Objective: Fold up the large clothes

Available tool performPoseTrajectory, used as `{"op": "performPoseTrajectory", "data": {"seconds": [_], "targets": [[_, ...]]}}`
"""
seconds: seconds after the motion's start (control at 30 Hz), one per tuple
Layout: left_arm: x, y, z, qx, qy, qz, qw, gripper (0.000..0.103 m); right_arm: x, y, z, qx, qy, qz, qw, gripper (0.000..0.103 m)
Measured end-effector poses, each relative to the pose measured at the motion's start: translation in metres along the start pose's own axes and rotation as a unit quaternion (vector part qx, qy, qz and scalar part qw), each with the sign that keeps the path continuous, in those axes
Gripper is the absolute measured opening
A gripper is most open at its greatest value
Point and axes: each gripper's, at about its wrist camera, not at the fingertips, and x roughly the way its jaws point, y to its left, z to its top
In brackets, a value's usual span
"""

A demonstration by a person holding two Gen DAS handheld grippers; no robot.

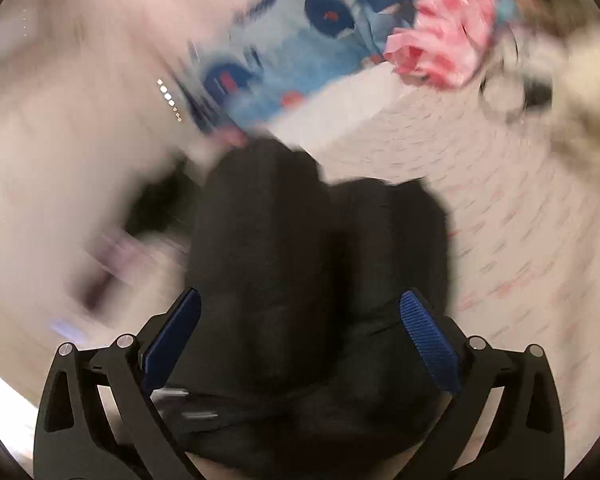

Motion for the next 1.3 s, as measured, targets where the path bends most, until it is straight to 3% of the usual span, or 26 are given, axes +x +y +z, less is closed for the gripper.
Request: {"op": "performPoseTrajectory", "data": {"seconds": [0.1, 0.17, 0.2, 0.27, 0.33, 0.37, 0.4, 0.47, 0.5, 0.57, 0.6, 0.7, 0.73, 0.77, 0.8, 0.9, 0.97, 1.0, 1.03, 1.07, 1.1, 1.13, 1.17, 1.2, 1.27, 1.3], "targets": [[-0.014, 0.026, 0.000, -0.061, -0.012, -0.060, 0.9963, 0.072, 0.041, 0.000, -0.009, -0.014, 0.056, -0.048, 0.997, 0.097], [-0.032, 0.050, -0.011, -0.128, -0.033, -0.116, 0.9845, 0.072, 0.064, 0.001, -0.033, -0.001, 0.080, -0.055, 0.995, 0.097], [-0.046, 0.072, -0.020, -0.184, -0.058, -0.148, 0.9700, 0.072, 0.063, 0.001, -0.047, 0.003, 0.086, -0.057, 0.995, 0.097], [-0.064, 0.108, -0.044, -0.278, -0.101, -0.176, 0.9389, 0.073, 0.061, 0.004, -0.061, 0.004, 0.097, -0.055, 0.994, 0.097], [-0.076, 0.159, -0.085, -0.404, -0.145, -0.176, 0.8860, 0.081, 0.056, 0.000, -0.059, 0.014, 0.091, -0.054, 0.994, 0.097], [-0.073, 0.180, -0.109, -0.463, -0.155, -0.169, 0.8563, 0.087, 0.056, -0.003, -0.059, 0.023, 0.092, -0.048, 0.994, 0.097], [-0.073, 0.188, -0.129, -0.505, -0.154, -0.167, 0.8326, 0.090, 0.055, -0.004, -0.061, 0.033, 0.096, -0.041, 0.994, 0.097], [-0.048, 0.209, -0.185, -0.608, -0.137, -0.188, 0.7587, 0.091, 0.063, -0.011, -0.062, 0.068, 0.103, -0.013, 0.992, 0.097], [-0.028, 0.218, -0.200, -0.634, -0.128, -0.207, 0.7340, 0.091, 0.066, -0.012, -0.065, 0.081, 0.104, -0.005, 0.991, 0.097], [0.015, 0.212, -0.211, -0.654, -0.103, -0.265, 0.7008, 0.091, 0.074, -0.009, -0.072, 0.094, 0.098, 0.002, 0.991, 0.097], [0.023, 0.204, -0.213, -0.650, -0.106, -0.288, 0.6949, 0.096, 0.077, -0.005, -0.075, 0.102, 0.093, 0.008, 0.990, 0.097], [0.027, 0.211, -0.196, -0.635, -0.133, -0.300, 0.6991, 0.096, 0.095, 0.005, -0.071, 0.146, 0.073, 0.048, 0.985, 0.097], [0.021, 0.217, -0.192, -0.627, -0.142, -0.301, 0.7047, 0.096, 0.102, 0.013, -0.069, 0.163, 0.070, 0.063, 0.982, 0.097], [0.017, 0.227, -0.188, -0.617, -0.148, -0.295, 0.7146, 0.096, 0.110, 0.026, -0.066, 0.174, 0.068, 0.079, 0.979, 0.097], [0.003, 0.239, -0.187, -0.602, -0.152, -0.274, 0.7342, 0.096, 0.122, 0.050, -0.062, 0.175, 0.072, 0.102, 0.977, 0.097], [-0.042, 0.275, -0.218, -0.590, -0.153, -0.213, 0.7638, 0.096, 0.148, 0.112, -0.060, 0.151, 0.097, 0.161, 0.971, 0.097], [-0.067, 0.288, -0.249, -0.581, -0.130, -0.166, 0.7860, 0.096, 0.167, 0.159, -0.073, 0.113, 0.138, 0.190, 0.965, 0.097], [-0.080, 0.296, -0.269, -0.580, -0.102, -0.148, 0.7948, 0.096, 0.178, 0.183, -0.086, 0.077, 0.169, 0.183, 0.965, 0.097], [-0.080, 0.294, -0.287, -0.580, -0.065, -0.140, 0.8000, 0.096, 0.184, 0.196, -0.098, 0.042, 0.188, 0.168, 0.967, 0.097], [-0.084, 0.297, -0.306, -0.584, -0.022, -0.140, 0.7991, 0.096, 0.188, 0.203, -0.109, 0.014, 0.193, 0.154, 0.969, 0.097], [-0.077, 0.295, -0.334, -0.598, 0.028, -0.138, 0.7893, 0.096, 0.188, 0.205, -0.114, 0.002, 0.190, 0.148, 0.971, 0.097], [-0.079, 0.292, -0.349, -0.606, 0.041, -0.131, 0.7839, 0.096, 0.187, 0.203, -0.118, 0.000, 0.193, 0.145, 0.971, 0.097], [-0.087, 0.291, -0.357, -0.608, 0.035, -0.122, 0.7836, 0.095, 0.185, 0.203, -0.118, 0.004, 0.200, 0.137, 0.970, 0.097], [-0.100, 0.292, -0.358, -0.606, 0.020, -0.099, 0.7889, 0.095, 0.182, 0.203, -0.116, 0.003, 0.207, 0.122, 0.971, 0.097], [-0.124, 0.296, -0.342, -0.593, -0.016, -0.041, 0.8039, 0.096, 0.165, 0.213, -0.108, -0.031, 0.192, 0.083, 0.977, 0.097], [-0.135, 0.299, -0.323, -0.576, -0.059, -0.033, 0.8144, 0.096, 0.152, 0.220, -0.103, -0.054, 0.168, 0.062, 0.982, 0.097]]}}
